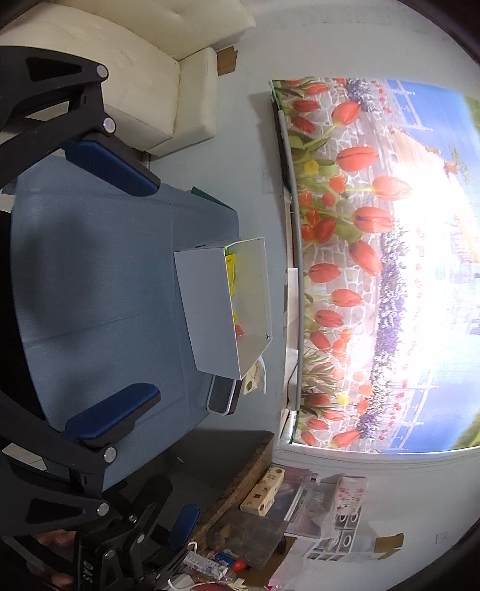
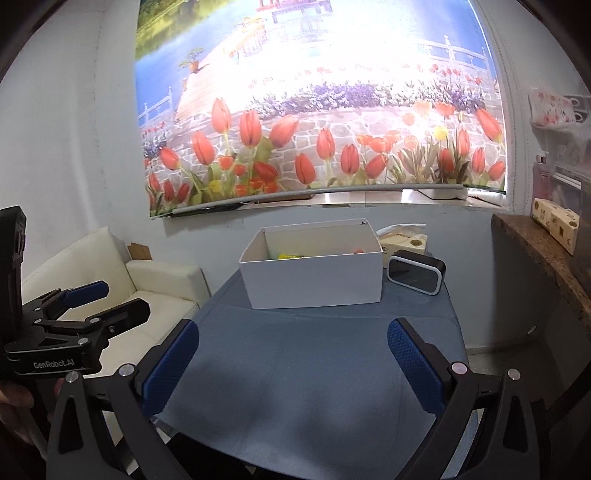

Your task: Organize snacks

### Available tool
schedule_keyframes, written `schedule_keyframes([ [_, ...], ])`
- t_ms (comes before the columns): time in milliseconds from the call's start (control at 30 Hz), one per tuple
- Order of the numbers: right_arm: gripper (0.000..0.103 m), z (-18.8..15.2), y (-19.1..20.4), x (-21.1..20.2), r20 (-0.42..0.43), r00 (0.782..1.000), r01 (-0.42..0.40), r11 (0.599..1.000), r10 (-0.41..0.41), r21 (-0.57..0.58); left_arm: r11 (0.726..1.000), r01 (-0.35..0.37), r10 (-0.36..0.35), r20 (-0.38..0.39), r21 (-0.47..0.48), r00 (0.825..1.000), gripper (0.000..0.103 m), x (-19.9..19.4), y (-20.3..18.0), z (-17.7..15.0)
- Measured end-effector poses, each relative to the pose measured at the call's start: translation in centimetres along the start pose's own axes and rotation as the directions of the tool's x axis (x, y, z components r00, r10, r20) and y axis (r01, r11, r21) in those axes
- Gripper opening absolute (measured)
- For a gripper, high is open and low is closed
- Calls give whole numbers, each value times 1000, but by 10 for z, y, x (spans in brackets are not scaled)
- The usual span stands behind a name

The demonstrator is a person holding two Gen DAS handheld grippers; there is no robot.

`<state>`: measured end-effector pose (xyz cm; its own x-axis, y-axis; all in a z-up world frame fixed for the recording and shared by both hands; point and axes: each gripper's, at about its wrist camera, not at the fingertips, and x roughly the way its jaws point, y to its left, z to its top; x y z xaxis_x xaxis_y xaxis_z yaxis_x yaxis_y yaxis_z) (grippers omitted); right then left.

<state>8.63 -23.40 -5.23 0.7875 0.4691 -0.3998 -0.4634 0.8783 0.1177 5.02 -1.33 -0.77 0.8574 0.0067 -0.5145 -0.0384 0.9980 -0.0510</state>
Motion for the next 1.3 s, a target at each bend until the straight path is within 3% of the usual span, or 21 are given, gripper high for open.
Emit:
schedule_keyframes([
  [167, 103, 3, 9, -20, 5, 1000, -12, 1000, 12, 9, 1000, 13, -13, 13, 13, 1000, 103, -24, -2, -5],
  [433, 103, 6, 11, -21, -7, 1000, -2, 1000, 2, 6, 998, 58, -58, 3, -5, 998, 103, -28, -1, 0],
  [1300, 103, 7, 12, -20, -18, 1000, 10, 1000, -10, -5, 999, 48, -49, -12, -17, 999, 103, -25, 2, 4],
])
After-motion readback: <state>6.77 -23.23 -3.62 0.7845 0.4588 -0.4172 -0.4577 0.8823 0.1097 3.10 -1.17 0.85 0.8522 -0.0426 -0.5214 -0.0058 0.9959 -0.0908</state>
